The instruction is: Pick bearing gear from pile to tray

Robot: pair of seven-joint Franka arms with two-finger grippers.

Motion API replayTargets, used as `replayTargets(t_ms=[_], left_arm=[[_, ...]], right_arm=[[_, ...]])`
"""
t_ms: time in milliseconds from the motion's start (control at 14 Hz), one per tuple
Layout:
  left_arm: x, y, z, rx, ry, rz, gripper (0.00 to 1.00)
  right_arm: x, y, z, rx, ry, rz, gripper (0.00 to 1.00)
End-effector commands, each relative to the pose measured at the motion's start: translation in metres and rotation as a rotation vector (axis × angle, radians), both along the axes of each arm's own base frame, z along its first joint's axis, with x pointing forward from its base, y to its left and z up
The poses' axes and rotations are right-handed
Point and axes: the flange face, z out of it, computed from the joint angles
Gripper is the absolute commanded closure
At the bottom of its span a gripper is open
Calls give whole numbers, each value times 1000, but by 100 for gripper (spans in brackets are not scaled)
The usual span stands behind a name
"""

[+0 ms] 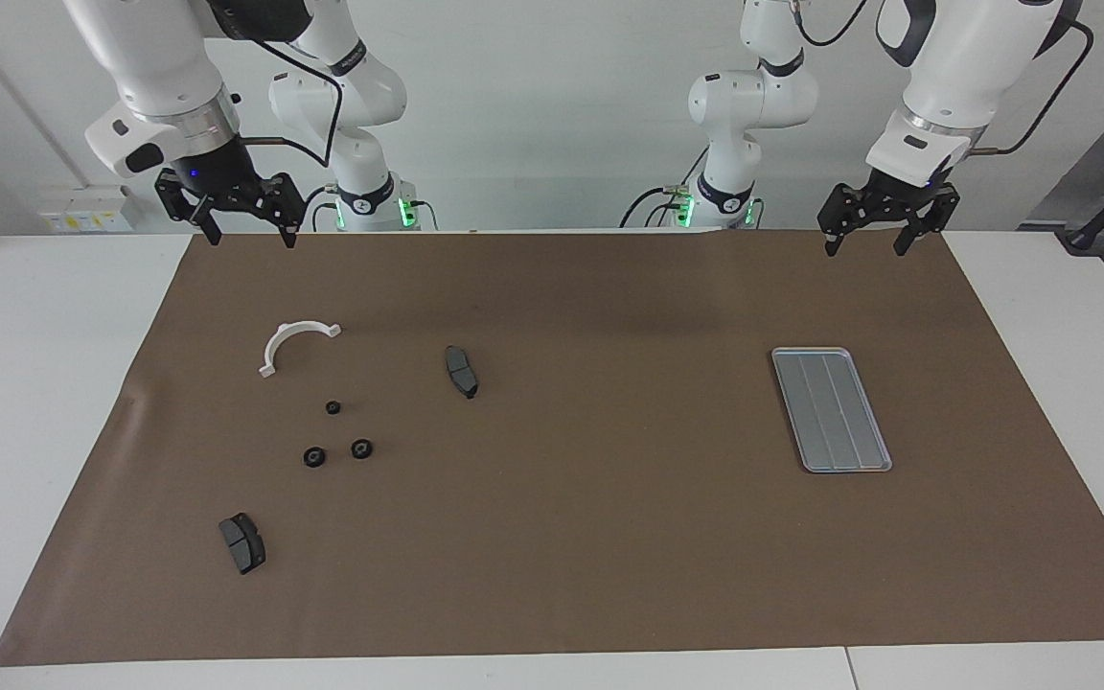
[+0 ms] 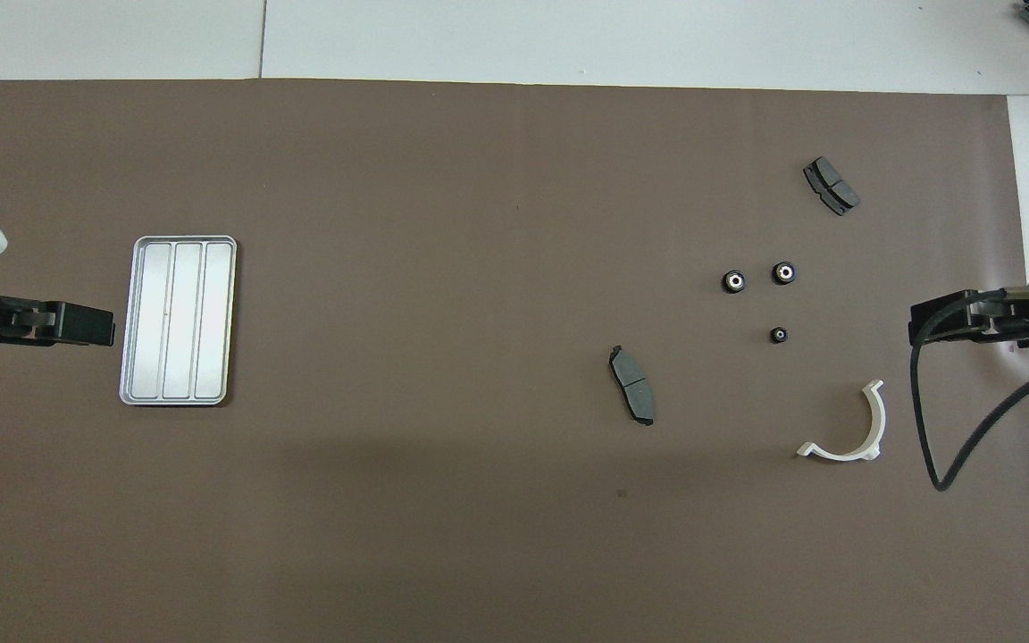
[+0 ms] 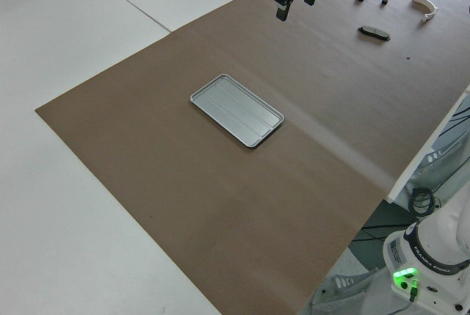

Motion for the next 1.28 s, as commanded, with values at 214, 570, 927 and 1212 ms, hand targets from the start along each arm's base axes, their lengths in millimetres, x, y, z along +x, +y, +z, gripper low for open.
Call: replayTargets(t_ms=[214,570,927,1212], left_arm=[[-8,1,1,-8,-5,11,0],[-8,1,1,-8,-5,11,0],[-8,1,2,-8,-6,11,0],[-8,1,2,-8,-6,11,0]], right_arm=[[-6,-4,-1,3,-2,21,0],[-8,-4,-5,3,0,17,0],[-11,-3,-9,3,8,23,0],[-10,-4,-9,3,7,22,0]])
